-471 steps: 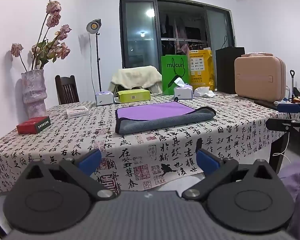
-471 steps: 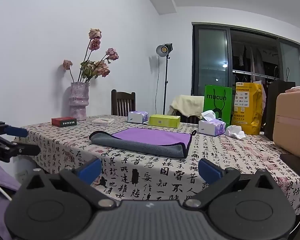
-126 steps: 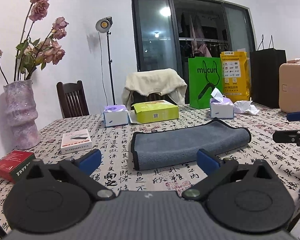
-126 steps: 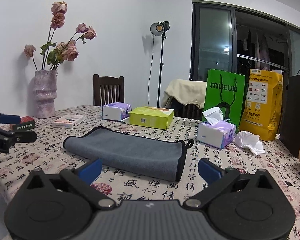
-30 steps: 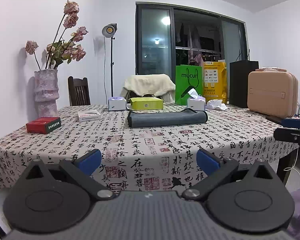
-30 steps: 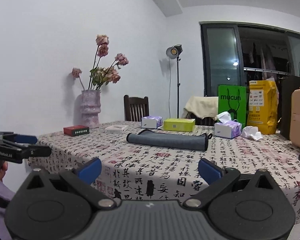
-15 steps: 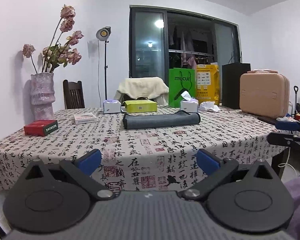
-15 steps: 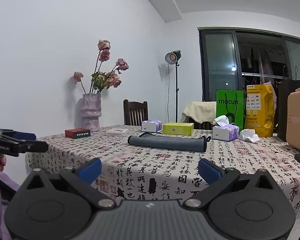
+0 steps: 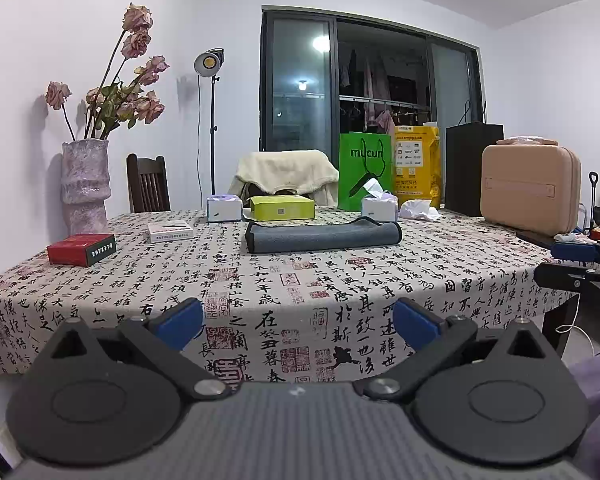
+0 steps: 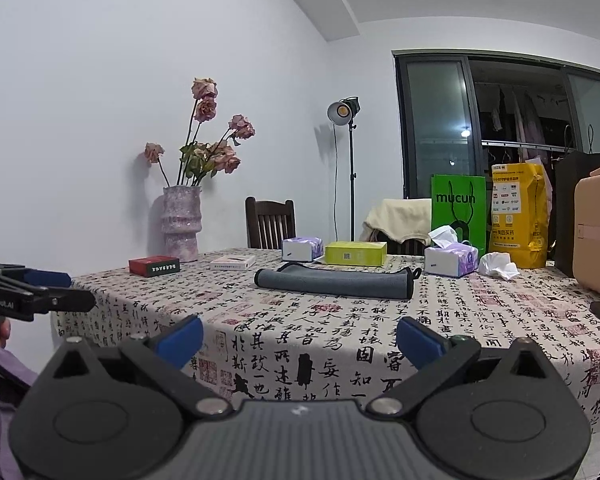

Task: Fold towel

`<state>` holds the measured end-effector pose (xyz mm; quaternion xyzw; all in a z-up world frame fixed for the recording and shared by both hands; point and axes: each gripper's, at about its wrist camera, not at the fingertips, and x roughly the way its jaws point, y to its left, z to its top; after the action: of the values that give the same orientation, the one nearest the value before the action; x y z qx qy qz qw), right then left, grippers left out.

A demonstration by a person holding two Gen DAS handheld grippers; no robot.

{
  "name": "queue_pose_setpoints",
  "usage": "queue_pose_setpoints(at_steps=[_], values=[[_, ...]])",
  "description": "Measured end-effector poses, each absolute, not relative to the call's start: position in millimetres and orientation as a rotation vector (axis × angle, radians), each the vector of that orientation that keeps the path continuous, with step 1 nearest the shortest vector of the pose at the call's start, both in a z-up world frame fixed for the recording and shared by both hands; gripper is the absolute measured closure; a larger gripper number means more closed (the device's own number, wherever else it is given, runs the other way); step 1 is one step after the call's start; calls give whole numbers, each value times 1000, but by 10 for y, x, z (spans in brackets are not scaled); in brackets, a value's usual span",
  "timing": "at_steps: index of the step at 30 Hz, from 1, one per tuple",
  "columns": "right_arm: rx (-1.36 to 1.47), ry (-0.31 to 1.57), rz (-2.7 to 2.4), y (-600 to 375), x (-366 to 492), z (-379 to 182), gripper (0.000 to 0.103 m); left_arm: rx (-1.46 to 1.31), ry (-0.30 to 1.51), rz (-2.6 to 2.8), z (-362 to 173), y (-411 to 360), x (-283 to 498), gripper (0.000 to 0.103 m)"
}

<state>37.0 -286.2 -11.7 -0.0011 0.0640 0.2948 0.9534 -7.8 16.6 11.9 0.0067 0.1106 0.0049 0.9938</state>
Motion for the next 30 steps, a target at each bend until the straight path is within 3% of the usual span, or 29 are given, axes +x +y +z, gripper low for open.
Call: queue_pose_setpoints(at_steps=[30], values=[[2,141,602,-2856,370,-122,0,28,240,16,89,177,-63,0]])
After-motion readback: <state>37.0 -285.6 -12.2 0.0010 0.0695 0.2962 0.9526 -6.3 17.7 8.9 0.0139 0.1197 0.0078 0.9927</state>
